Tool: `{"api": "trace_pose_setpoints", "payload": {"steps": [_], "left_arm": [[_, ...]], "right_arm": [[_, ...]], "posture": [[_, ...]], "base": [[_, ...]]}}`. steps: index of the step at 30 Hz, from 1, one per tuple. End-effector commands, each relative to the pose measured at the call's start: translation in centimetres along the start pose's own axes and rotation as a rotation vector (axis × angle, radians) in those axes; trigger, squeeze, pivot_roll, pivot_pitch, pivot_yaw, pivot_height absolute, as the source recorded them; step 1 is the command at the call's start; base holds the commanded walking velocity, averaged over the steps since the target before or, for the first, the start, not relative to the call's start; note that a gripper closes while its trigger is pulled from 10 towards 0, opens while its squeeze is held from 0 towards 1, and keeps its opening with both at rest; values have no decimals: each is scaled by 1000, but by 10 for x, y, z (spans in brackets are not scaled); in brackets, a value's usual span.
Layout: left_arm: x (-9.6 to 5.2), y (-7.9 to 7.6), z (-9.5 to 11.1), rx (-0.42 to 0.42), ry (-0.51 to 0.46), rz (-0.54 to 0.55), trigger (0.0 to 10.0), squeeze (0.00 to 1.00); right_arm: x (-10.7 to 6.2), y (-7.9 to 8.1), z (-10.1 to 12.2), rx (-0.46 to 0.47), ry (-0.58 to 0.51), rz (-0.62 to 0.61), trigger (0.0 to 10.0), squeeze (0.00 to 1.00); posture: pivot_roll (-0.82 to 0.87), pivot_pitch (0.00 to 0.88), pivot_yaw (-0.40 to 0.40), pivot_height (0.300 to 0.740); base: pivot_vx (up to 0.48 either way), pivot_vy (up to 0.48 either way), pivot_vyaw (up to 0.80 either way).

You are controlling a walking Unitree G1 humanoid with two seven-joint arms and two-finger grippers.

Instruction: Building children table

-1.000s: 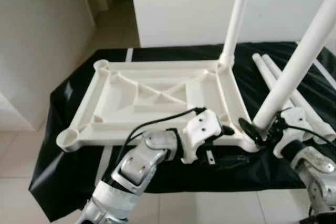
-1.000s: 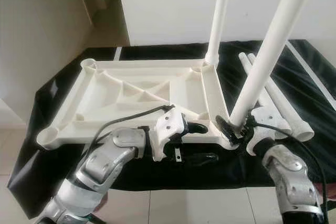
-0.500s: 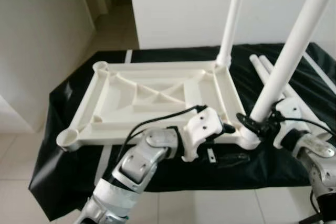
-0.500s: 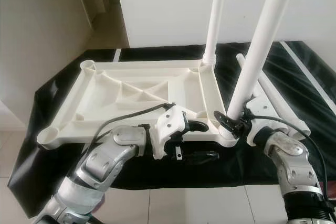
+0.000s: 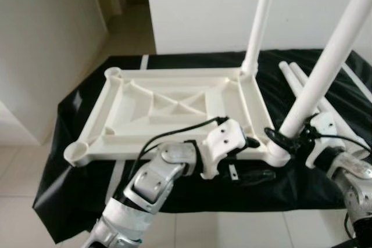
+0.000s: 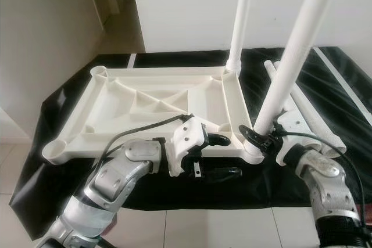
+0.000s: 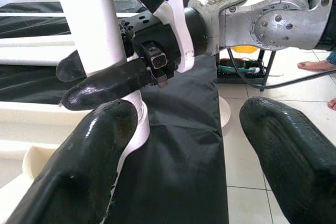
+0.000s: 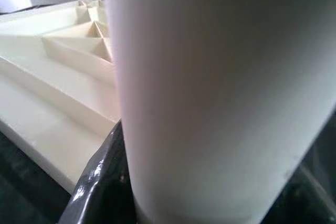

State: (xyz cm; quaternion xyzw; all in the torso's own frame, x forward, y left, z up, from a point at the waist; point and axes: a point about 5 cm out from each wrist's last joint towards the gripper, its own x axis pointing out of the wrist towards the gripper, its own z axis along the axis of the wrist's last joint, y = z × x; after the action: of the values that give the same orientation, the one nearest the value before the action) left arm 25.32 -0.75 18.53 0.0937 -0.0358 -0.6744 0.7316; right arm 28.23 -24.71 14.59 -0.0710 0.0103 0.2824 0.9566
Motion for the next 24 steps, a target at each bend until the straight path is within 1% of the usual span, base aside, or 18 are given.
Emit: {"api": "trace_pose_setpoints", "payload": {"steps": [1, 3, 4, 5, 6, 8, 10, 12, 13, 14, 16, 18, 19, 20, 21, 22, 23, 24], "left_arm": [[-2, 3, -1, -1, 0, 40, 10000, 0], [-3, 3, -1, -2, 0, 41, 10000, 0], [-3, 3, -1, -2, 0, 41, 10000, 0], [-3, 3, -2, -5, 1, 41, 10000, 0], [-3, 3, -2, -5, 1, 41, 10000, 0], [-4, 2, -2, -12, -1, 43, 10000, 0], [-4, 2, -3, -16, -1, 44, 10000, 0], [-4, 2, -3, -17, -2, 44, 10000, 0], [-4, 1, -3, -19, -3, 44, 10000, 0], [-4, 1, -3, -19, -3, 44, 10000, 0], [-4, 0, -3, -21, -3, 43, 10000, 0], [-5, -1, -4, -25, -4, 43, 10000, 0], [-5, -1, -4, -25, -4, 43, 10000, 0], [-5, -1, -4, -26, -5, 43, 10000, 0], [-5, -1, -4, -26, -5, 43, 10000, 0], [-5, -1, -4, -27, -5, 45, 10000, 0], [-6, 0, -4, -27, -5, 47, 10000, 0], [-6, 0, -4, -27, -5, 47, 10000, 0]], "right_arm": [[0, 9, -16, 65, 51, 17, 10000, 0], [0, 13, -18, 131, 31, -41, 10000, 0], [0, 13, -18, 131, 31, -41, 10000, 0], [1, 13, -22, 145, 51, -156, 10000, 0], [1, 13, -22, 145, 51, -156, 10000, 0], [2, 13, -25, 140, 76, -275, 10000, 0], [3, 17, -24, 152, 64, -311, 10000, 0], [3, 18, -24, 157, 57, -312, 10000, 0], [5, 22, -23, 185, 53, -379, 10000, 0], [5, 22, -23, 185, 53, -379, 10000, 0], [6, 24, -23, 204, 55, -430, 10000, 0], [9, 35, -24, 242, 68, -559, 10000, 0], [9, 35, -24, 242, 68, -559, 10000, 0], [11, 41, -24, 254, 68, -633, 10000, 0], [11, 41, -24, 254, 68, -633, 10000, 0], [14, 48, -24, 279, 61, -726, 10000, 0], [16, 54, -25, 311, 61, -875, 10000, 0], [16, 54, -25, 311, 61, -875, 10000, 0]], "posture": [[-40, 0, 23, 740], [-41, 0, 24, 740], [-41, 0, 24, 740], [-37, 0, 17, 740], [-37, 0, 17, 740], [-36, 0, 11, 740], [-37, 0, 11, 740], [-37, 0, 11, 740], [-36, 0, 5, 740], [-36, 0, 5, 740], [-36, 0, 5, 740], [-38, 0, 1, 740], [-38, 0, 1, 740], [-38, 0, -5, 740], [-38, 0, -5, 740], [-38, 0, -8, 740], [-35, 0, -9, 740], [-35, 0, -9, 740]], "base": [[0, 0, 0], [0, 0, 0], [0, 0, 0], [0, 0, 0], [0, 0, 0], [0, 0, 0], [0, 0, 0], [0, 0, 0], [0, 0, 0], [0, 0, 0], [0, 0, 0], [0, 0, 0], [0, 0, 0], [0, 0, 0], [0, 0, 0], [0, 0, 0], [0, 0, 0], [0, 0, 0]]}}
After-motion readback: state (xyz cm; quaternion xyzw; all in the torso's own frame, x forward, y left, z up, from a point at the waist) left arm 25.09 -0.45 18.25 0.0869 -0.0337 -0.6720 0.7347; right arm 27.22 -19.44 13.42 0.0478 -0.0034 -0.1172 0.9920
